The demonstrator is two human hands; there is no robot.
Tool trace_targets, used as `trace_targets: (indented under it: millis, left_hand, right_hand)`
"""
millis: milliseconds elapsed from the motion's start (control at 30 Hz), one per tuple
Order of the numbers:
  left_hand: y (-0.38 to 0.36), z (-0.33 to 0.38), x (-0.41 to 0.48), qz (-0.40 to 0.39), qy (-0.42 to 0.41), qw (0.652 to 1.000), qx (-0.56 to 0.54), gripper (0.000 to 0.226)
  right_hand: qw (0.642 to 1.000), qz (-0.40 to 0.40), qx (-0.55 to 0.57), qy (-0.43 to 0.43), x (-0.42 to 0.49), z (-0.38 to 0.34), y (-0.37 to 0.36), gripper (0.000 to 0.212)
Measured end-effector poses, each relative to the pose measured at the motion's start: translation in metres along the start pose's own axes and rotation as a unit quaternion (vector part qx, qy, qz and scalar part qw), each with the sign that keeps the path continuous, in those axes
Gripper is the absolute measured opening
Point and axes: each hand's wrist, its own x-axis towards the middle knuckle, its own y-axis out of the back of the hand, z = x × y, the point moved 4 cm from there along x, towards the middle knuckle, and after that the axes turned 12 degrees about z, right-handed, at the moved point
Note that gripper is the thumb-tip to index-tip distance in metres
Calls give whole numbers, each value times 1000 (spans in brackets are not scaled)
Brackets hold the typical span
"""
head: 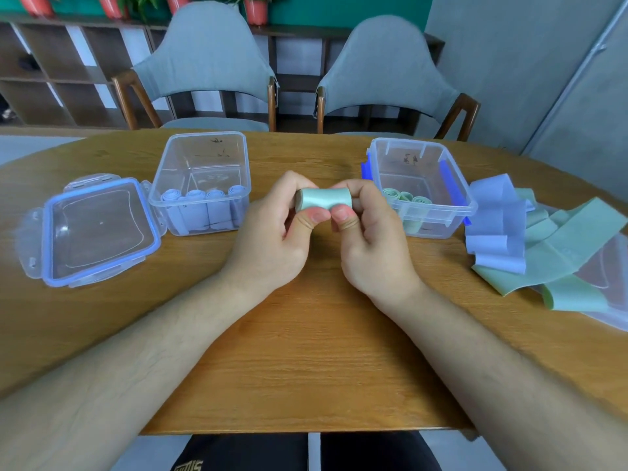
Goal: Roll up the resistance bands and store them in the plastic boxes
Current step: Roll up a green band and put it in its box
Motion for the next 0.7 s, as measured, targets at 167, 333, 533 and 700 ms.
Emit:
trace_targets:
  millis: [167, 333, 533, 700]
  left_hand:
    - [-21, 16, -5, 4, 4, 996, -85, 22]
    - [-58, 32, -3, -19, 37, 990, -134, 30]
    - [-109, 41, 16, -22, 37, 992, -119, 49]
    - [-131, 24, 16, -4, -105, 982, 158, 50]
  right_hand:
    - [998, -19, 53, -35, -1, -17, 28, 23]
    - [942, 53, 160, -291, 1, -26, 84, 30]
    - [965, 36, -62, -251, 50, -43, 142, 14]
    - [935, -58, -334, -103, 113, -35, 156, 17]
